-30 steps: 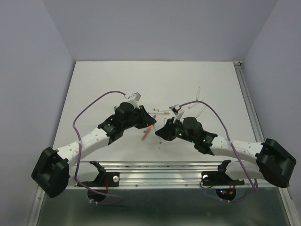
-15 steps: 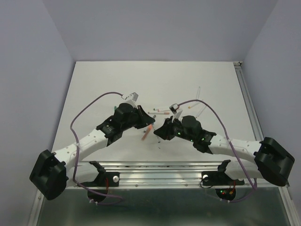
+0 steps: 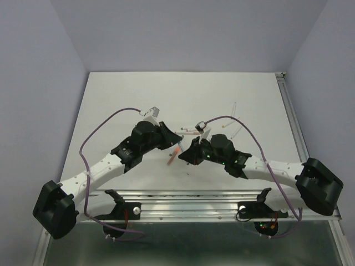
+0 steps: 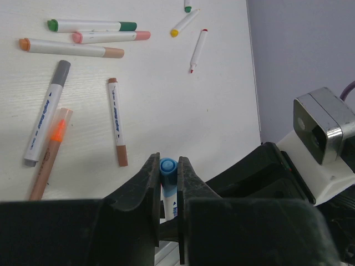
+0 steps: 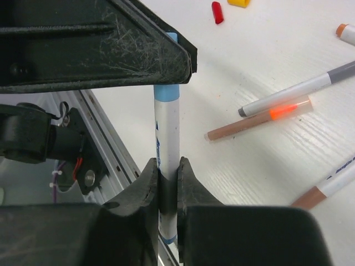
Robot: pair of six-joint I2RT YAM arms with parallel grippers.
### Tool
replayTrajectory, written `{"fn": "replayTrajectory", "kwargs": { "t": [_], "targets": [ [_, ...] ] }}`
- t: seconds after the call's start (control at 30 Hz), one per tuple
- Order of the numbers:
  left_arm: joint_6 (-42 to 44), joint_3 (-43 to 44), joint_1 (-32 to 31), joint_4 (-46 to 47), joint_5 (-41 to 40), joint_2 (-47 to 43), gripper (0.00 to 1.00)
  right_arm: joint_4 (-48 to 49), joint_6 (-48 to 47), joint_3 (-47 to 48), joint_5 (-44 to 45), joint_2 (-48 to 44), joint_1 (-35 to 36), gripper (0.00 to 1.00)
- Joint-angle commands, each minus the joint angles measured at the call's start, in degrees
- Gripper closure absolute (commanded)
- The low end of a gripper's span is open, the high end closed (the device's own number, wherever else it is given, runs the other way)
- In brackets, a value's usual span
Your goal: Open the pen caps
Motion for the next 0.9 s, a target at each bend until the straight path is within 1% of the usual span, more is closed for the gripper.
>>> {"fn": "replayTrajectory", "kwargs": {
  "t": [0.0, 0.03, 0.07, 0.13, 0.17, 0.23, 0.27, 0.3, 0.37, 0.4, 0.43, 0.5, 0.57, 0.6, 0.67, 0.7, 0.73, 0.77, 0.8, 0.87],
  "targets": [
    [0.17, 0.21, -0.07, 1.86, -3.37, -1.40, 1.00, 2.68, -0.46, 3.33, -3.20, 0.60, 0.77, 0.99],
    [0.69, 0.56, 0.02, 1.42, -4.96, -1.49, 1.00, 2.51, 0.06, 3.15, -3.65, 0.51, 0.77, 0.99],
    [1.30, 1.87, 0.72, 0.03, -9.50, -1.49, 1.00, 2.68, 0.59, 2.89, -3.91, 0.42, 1.03, 0.99],
    [3.32, 3.63, 2.99, -1.65, -12.09, -0.70, 1.00, 2.95, 1.30, 1.13, -5.58, -0.45, 2.34, 0.99],
    [3.94, 5.46, 7.53, -3.22, -12.27, 0.87, 1.00, 3.03, 1.65, 0.43, -5.15, -0.89, 3.40, 0.99],
    [5.70, 6.53, 12.39, -3.24, -12.10, 3.59, 1.00, 2.77, 2.17, -1.85, -2.61, -2.03, 7.52, 0.99],
    [6.14, 7.58, 14.59, -3.07, -12.19, 4.57, 1.00, 2.77, 2.44, -2.64, -0.60, -3.17, 9.45, 0.99],
    [7.10, 8.29, 19.05, -2.72, -10.97, 5.53, 1.00, 1.99, 2.53, -3.78, 3.17, -3.62, 13.30, 0.99],
    [8.51, 10.65, 22.50, -2.45, -9.82, 8.08, 1.00, 0.84, 4.28, -4.67, 6.79, -4.67, 16.23, 0.99],
    [8.34, 11.54, 25.65, -2.71, -9.73, 8.70, 1.00, 0.84, 5.16, -5.37, 6.29, -4.85, 16.85, 0.99],
    [8.34, 12.16, 26.90, -2.63, -9.20, 9.23, 1.00, 1.71, 7.17, -5.98, 6.19, -5.20, 17.11, 0.99],
    [9.92, 14.35, 28.93, -2.62, -6.58, 10.46, 1.00, 1.90, 7.98, -7.48, 6.01, -6.43, 17.12, 0.99],
    [11.50, 15.76, 29.64, -3.85, -5.60, 10.47, 1.00, -1.52, 8.77, -7.40, 10.66, -7.92, 17.12, 0.99],
    [12.72, 15.77, 29.64, -4.55, -4.55, 10.12, 1.00, -5.62, 8.94, -7.05, 16.59, -9.84, 16.94, 0.99],
    [13.96, 14.63, 29.55, -4.82, -2.88, 9.15, 1.00, -10.65, 9.12, -5.30, 20.41, -11.17, 16.16, 0.99],
    [14.32, 13.14, 29.55, -6.13, -1.83, 8.71, 1.00, -13.20, 9.82, -3.63, 22.17, -11.79, 14.15, 0.99],
    [15.28, 12.43, 29.64, -6.84, -1.47, 8.53, 1.00, -17.84, 10.52, -2.92, 24.63, -12.32, 12.65, 0.99],
    [15.29, 10.51, 29.55, -7.97, -1.38, 8.53, 1.00, -19.80, 11.05, -2.13, 26.22, -12.41, 10.98, 0.99],
    [15.11, 9.45, 29.64, -8.33, -1.11, 8.71, 1.00, -23.12, 11.49, -1.86, 27.62, -12.24, 7.14, 0.99],
    [14.85, 6.38, 29.03, -8.34, -0.24, 9.58, 1.00, -27.09, 11.76, -1.07, 29.74, -10.83, 2.46, 0.99]
  ]
}}
